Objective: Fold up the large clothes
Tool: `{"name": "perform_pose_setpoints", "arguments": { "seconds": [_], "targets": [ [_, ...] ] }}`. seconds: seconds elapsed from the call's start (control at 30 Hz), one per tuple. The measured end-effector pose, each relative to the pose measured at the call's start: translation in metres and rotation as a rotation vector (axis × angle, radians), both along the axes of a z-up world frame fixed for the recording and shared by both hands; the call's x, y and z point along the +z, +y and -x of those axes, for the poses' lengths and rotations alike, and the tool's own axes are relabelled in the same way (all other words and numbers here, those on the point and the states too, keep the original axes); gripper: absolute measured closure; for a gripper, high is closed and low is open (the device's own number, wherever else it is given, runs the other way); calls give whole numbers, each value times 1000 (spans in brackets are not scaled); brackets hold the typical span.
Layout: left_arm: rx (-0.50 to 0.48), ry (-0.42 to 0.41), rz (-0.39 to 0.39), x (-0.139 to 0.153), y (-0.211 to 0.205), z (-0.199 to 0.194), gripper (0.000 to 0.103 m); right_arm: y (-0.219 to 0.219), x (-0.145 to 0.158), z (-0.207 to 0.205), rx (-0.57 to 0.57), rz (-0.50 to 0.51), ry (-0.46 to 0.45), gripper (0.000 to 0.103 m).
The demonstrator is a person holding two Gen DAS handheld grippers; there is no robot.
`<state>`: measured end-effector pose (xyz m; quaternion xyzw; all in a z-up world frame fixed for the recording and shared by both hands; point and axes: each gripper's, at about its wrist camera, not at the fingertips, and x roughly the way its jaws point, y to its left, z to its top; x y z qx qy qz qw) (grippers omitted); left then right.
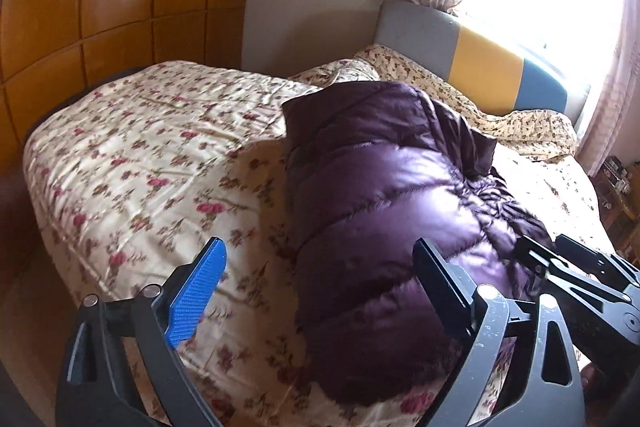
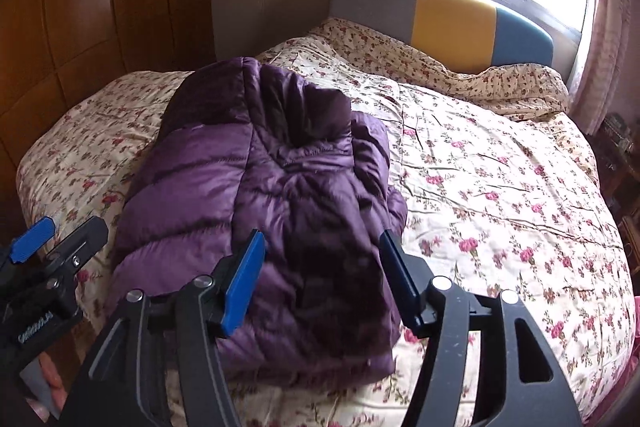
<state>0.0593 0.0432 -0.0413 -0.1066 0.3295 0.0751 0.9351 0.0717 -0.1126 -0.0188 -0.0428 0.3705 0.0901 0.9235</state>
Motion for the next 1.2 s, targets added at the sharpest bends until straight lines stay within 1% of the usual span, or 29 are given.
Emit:
{"name": "perform_pose_setpoints", "arguments": {
  "seconds": [0.1, 0.2, 0.33, 0.47, 0.6, 0.73, 0.83, 0.97, 1.07, 1.13, 1.2],
  "targets": [
    [10, 19, 3, -4, 3, 6, 9, -2, -1, 9, 7, -3, -3, 42],
    [21, 25, 0, -4, 3, 11, 4, -2, -3, 17, 11, -6, -4, 41],
    [40, 28, -13, -2, 2, 18, 4, -4, -4, 26, 13, -2, -10, 39],
    [45, 20, -32, 2, -2, 23, 4, -5, -7, 33, 6, 24, -10, 32],
    [38, 35, -58, -1, -7, 23, 4, -7, -11, 35, 5, 33, -2, 32],
    [34, 41, -63, -2, -8, 25, 4, -4, -4, 39, 2, 66, -56, 32],
    [28, 28, -71, 1, -10, 27, 4, -2, 2, 43, 4, 89, -93, 32],
    [29, 5, -78, 6, -11, 31, 4, 3, 2, 43, 11, 119, -99, 30],
    [33, 9, -90, 6, -10, 32, 4, 7, -1, 43, 18, 131, -94, 28],
    [40, 13, -102, 6, -9, 33, 4, 11, -2, 45, 27, 157, -106, 27],
    [49, 23, -110, 4, -7, 34, 4, 13, -2, 44, 33, 155, -103, 25]
  ]
}}
